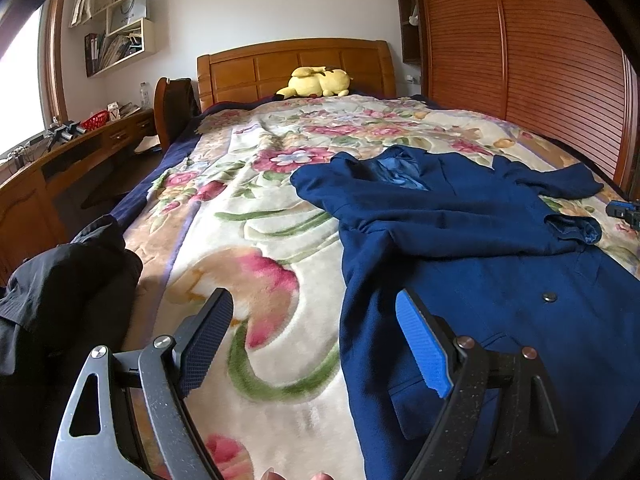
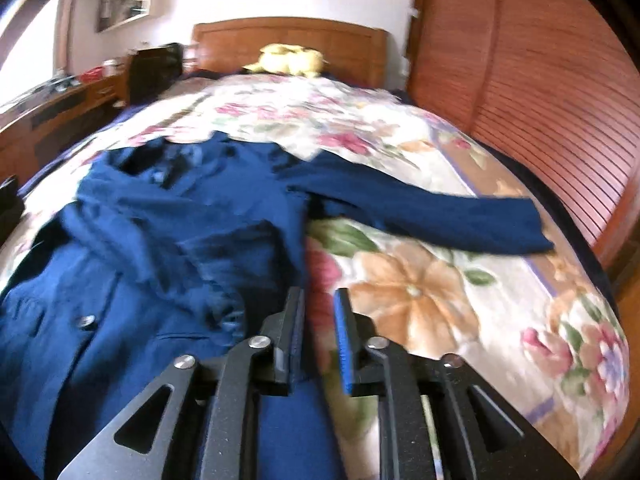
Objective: Fold large clothes
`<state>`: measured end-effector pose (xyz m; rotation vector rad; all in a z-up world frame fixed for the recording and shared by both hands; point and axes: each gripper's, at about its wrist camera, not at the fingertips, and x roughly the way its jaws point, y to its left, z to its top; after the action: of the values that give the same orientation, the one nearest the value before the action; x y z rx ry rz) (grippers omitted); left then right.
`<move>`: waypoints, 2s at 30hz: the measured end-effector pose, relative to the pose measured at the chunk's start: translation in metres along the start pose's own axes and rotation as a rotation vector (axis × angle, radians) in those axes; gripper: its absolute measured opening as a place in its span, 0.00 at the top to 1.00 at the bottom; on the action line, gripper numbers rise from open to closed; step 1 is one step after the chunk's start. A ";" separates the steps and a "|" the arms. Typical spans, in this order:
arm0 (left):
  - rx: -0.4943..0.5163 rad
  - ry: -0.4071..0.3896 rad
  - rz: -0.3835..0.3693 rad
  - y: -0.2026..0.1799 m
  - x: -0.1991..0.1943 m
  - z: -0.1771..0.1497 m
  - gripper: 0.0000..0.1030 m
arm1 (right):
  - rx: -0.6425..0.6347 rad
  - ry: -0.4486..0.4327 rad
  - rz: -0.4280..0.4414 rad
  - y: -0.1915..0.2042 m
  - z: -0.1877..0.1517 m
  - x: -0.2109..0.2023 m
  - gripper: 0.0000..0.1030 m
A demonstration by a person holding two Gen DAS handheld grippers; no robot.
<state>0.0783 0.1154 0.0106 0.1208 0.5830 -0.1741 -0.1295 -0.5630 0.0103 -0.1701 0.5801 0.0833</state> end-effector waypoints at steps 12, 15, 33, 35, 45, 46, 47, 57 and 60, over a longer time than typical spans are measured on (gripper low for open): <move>-0.008 0.000 -0.026 -0.013 0.006 0.004 0.18 | -0.114 0.021 0.145 0.068 0.011 0.039 0.47; 0.002 0.022 -0.024 -0.017 0.014 0.006 0.18 | -0.106 0.029 0.148 0.074 0.008 0.054 0.47; 0.042 0.154 -0.001 -0.067 0.098 0.071 0.22 | -0.089 0.019 0.246 0.052 0.000 0.074 0.35; 0.039 0.160 0.000 -0.070 0.105 0.077 0.23 | -0.071 0.020 0.250 0.048 -0.001 0.074 0.28; -0.039 0.250 0.018 -0.058 0.161 0.097 0.37 | -0.057 -0.018 0.236 0.042 -0.002 0.063 0.24; -0.046 0.261 0.018 -0.057 0.166 0.097 0.37 | -0.055 -0.022 0.236 0.041 -0.003 0.062 0.24; -0.053 0.274 0.018 -0.056 0.171 0.097 0.37 | -0.054 -0.026 0.236 0.041 -0.003 0.061 0.24; -0.124 0.330 -0.044 -0.048 0.195 0.091 0.78 | -0.055 -0.046 0.253 0.040 -0.006 0.055 0.24; -0.093 0.319 -0.040 -0.050 0.192 0.092 0.92 | -0.049 -0.049 0.253 0.039 -0.006 0.055 0.24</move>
<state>0.2758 0.0271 -0.0231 0.0466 0.9109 -0.1675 -0.0922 -0.5241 -0.0302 -0.1415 0.5486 0.3469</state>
